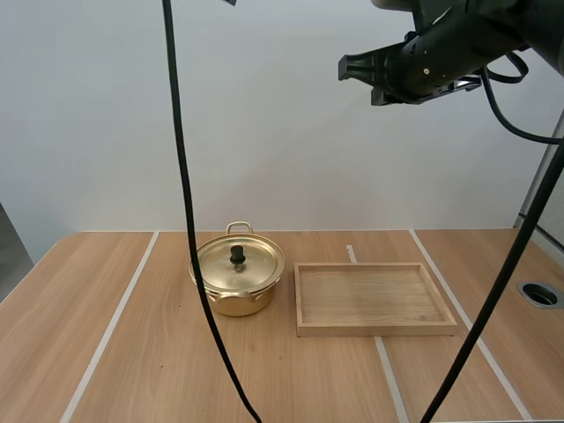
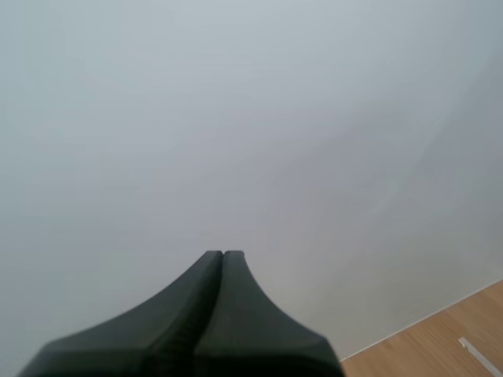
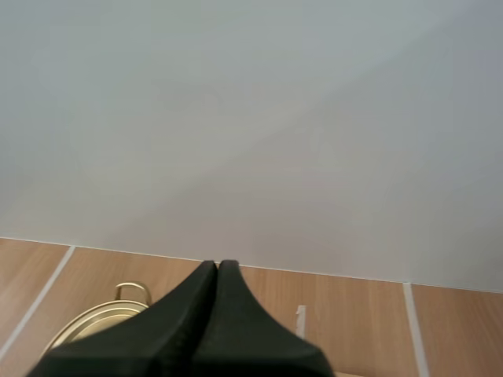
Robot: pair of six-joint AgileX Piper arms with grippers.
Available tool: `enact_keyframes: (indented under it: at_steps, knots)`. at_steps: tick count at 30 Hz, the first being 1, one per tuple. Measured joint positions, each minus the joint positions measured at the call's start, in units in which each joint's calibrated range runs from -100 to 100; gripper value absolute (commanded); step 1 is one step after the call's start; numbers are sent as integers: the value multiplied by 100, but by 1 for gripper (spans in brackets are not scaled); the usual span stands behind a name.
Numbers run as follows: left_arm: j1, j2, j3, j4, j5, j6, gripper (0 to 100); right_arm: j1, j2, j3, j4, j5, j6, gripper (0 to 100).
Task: Open the pot, put the grape inside, and close it
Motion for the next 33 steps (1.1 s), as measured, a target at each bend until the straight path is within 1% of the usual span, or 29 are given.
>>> enact_keyframes:
  at_steps: [3,5,7,8,11,15,16,17,20,21,22,23,28,30,33]
  knots:
    - [0,-254,0,0,17,-10,0,39,-73,0,191,0,-97,0]
    - [0,-416,0,43,36,-249,0,86,-228,0,213,-20,-154,0]
    - [0,-548,0,218,11,-712,0,121,-414,0,241,-142,-179,0]
    - [0,-646,59,401,-170,-1109,0,127,-522,0,251,-188,-189,0]
    - [0,-907,314,937,-391,-1857,0,141,-898,79,266,-441,-208,0]
    - [0,-1237,850,1510,-416,-2489,0,141,-1507,720,291,-897,-217,0]
    - [0,-1270,914,1557,-416,-2515,0,141,-1568,845,306,-1003,-217,0]
    - [0,-1411,1174,1705,-414,-2697,0,141,-1785,1142,291,-1165,-227,0]
    - [0,-1603,1498,1818,-398,-2869,0,141,-2062,1612,194,-1435,-227,0]
    - [33,-1757,1736,1870,-422,-2943,0,141,-2239,1965,91,-1626,-227,0]
    - [86,-1907,1967,1884,-422,-2993,0,141,-2300,2082,55,-1685,-237,0]
    - [162,-2093,2228,1901,-406,-3045,0,141,-2455,2344,1,-1755,-237,0]
    - [410,-2803,2990,1909,-406,-3142,0,141,-2988,3034,-10,-1862,-237,0]
    - [469,-3099,3266,1913,-406,-3156,0,141,-3191,3268,-10,-1863,-237,0]
    - [504,-3554,3804,1759,-435,-3136,0,141,-3579,3570,-10,-1901,-237,0]
